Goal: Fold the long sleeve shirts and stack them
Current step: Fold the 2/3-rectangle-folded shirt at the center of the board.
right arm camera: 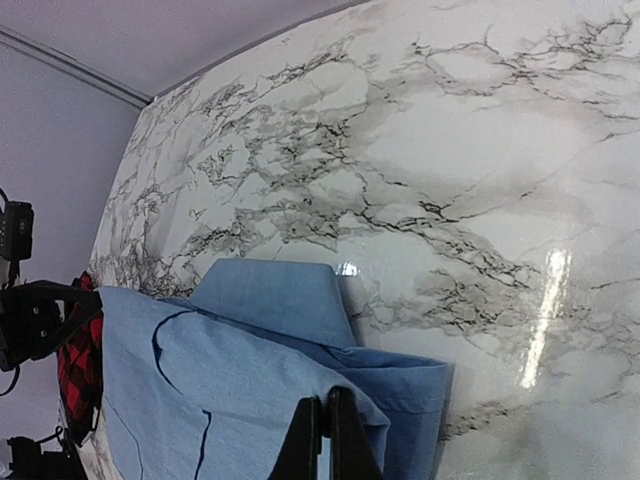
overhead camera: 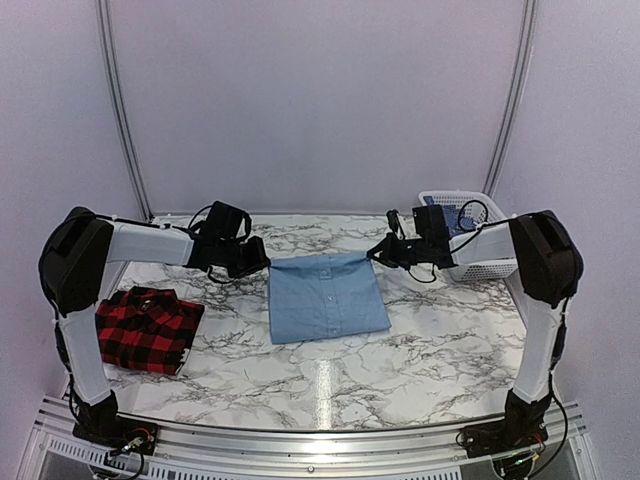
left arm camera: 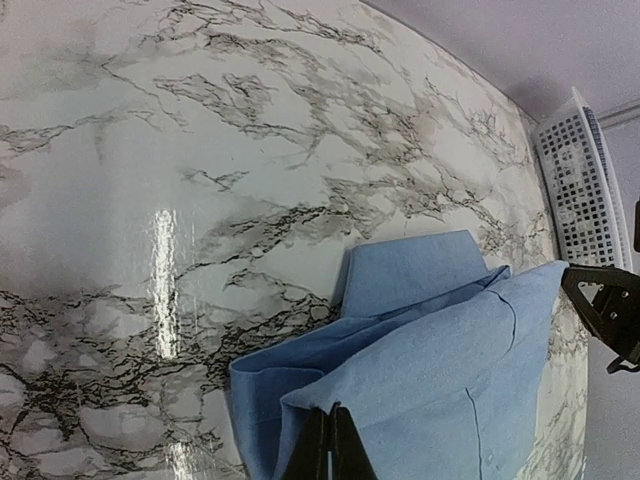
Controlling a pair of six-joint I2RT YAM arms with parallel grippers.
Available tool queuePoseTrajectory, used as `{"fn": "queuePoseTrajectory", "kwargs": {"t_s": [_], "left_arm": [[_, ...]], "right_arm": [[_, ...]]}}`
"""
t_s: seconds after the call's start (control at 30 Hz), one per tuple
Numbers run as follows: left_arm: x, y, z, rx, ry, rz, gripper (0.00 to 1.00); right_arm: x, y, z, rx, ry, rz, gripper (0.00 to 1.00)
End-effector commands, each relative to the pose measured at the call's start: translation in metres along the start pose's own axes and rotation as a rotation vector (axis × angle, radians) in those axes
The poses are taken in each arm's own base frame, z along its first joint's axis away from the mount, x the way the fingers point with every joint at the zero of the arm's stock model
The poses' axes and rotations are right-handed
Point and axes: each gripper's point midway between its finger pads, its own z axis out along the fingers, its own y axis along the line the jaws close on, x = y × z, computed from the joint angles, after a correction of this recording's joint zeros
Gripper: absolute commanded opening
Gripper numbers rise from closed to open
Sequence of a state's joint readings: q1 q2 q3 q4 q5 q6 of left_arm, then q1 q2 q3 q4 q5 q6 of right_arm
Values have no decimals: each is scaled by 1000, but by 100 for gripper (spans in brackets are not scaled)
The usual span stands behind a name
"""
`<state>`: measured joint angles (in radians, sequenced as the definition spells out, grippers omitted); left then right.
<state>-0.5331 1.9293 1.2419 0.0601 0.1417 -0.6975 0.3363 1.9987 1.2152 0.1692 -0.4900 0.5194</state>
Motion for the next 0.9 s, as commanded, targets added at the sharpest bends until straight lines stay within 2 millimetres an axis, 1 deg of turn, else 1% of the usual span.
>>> {"fn": "queuePoseTrajectory", "kwargs": {"t_s": [0.0,0.07,0.13,0.2,0.3,0.33,0.4,0.43,0.5,0.53,0.57,0.63,0.7,0.73,0.8,0.87], "left_arm": [[-15,28,-15,-108,-75,-33,0],[-14,33,-15,-128,-81,-33,0],[-9,42,-12,-150,-69,-40,0],[-5,57,-10,-196,-77,-51,0],[2,71,-4,-216,-64,-67,0],[3,75,-3,-222,-59,-73,2],[3,77,-3,-220,-61,-79,15],[1,77,-5,-220,-70,-80,24],[-6,73,-12,-219,-97,-77,31],[-13,71,-19,-223,-121,-76,35],[-19,69,-26,-230,-146,-72,41],[-31,65,-43,-242,-195,-61,46],[-39,56,-59,-234,-226,-39,53],[-40,51,-64,-230,-232,-24,56],[-37,34,-71,-195,-224,4,57],[-21,26,-69,-196,-180,29,56]], "right_arm": [[-19,-21,3,67,-40,13,0],[-20,-22,5,68,-39,13,1],[-22,-21,5,67,-41,13,6],[-24,-19,5,69,-33,5,16],[-28,-14,-1,78,-29,-19,28],[-30,-10,-5,81,-33,-30,32],[-34,-2,-13,89,-40,-56,36],[-34,3,-15,93,-40,-69,37],[-32,16,-19,89,-33,-95,37],[-27,24,-19,84,-19,-108,37],[-22,32,-17,71,-5,-118,37],[-10,46,-10,45,24,-138,35],[0,56,-2,12,45,-143,31],[6,61,3,-10,59,-140,30],[7,70,14,-50,56,-153,26],[7,76,27,-91,62,-157,23]]}}
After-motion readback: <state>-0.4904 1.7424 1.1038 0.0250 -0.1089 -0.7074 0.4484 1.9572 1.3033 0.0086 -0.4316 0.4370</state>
